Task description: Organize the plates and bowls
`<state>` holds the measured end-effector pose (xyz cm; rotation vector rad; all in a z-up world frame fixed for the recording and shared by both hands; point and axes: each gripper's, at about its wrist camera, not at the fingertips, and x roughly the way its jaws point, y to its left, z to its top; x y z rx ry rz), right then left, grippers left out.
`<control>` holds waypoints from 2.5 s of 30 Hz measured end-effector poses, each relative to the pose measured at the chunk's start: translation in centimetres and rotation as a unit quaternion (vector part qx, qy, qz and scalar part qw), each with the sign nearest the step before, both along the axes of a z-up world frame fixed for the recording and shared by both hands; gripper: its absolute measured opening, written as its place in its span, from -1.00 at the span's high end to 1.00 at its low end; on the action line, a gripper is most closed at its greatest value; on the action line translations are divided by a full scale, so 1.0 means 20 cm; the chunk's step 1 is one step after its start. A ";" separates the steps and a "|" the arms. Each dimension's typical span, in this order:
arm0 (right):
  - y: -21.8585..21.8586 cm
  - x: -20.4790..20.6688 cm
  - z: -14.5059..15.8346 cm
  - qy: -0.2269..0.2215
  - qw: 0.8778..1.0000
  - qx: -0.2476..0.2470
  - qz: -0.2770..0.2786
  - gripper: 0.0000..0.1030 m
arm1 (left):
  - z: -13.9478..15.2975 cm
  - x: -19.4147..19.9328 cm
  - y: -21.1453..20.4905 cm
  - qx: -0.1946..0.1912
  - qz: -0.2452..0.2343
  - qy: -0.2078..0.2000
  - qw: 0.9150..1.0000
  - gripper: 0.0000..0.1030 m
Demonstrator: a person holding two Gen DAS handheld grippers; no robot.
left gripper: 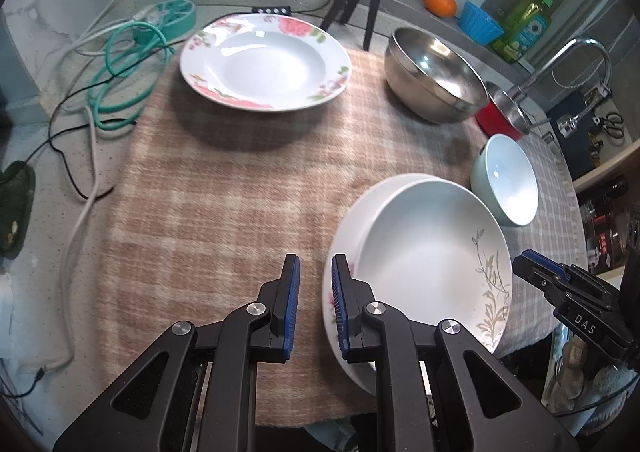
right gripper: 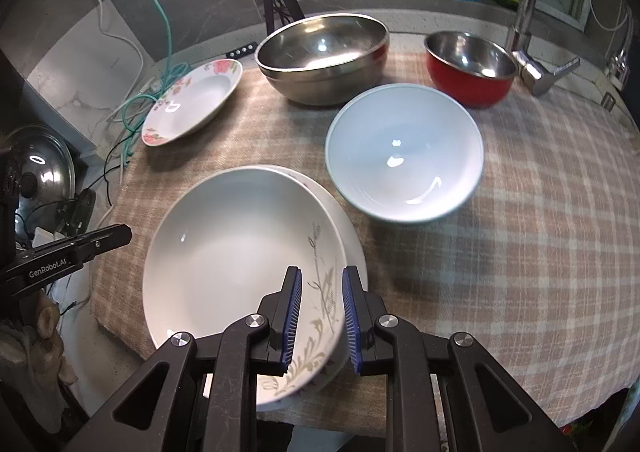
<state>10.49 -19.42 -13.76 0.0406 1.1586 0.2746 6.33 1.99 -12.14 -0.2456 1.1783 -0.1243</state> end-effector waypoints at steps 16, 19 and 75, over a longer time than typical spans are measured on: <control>0.28 0.13 0.18 -0.052 0.997 -0.013 0.051 0.61 | 0.16 0.11 0.25 0.020 0.038 -0.048 0.998 0.72; 0.33 0.16 0.19 -0.056 0.997 -0.013 0.056 0.57 | 0.17 0.14 0.29 0.022 0.042 -0.052 0.997 0.72; 0.78 0.98 -0.23 0.072 0.995 0.067 0.014 0.58 | -0.21 1.16 0.63 -0.016 -0.016 0.015 1.000 0.72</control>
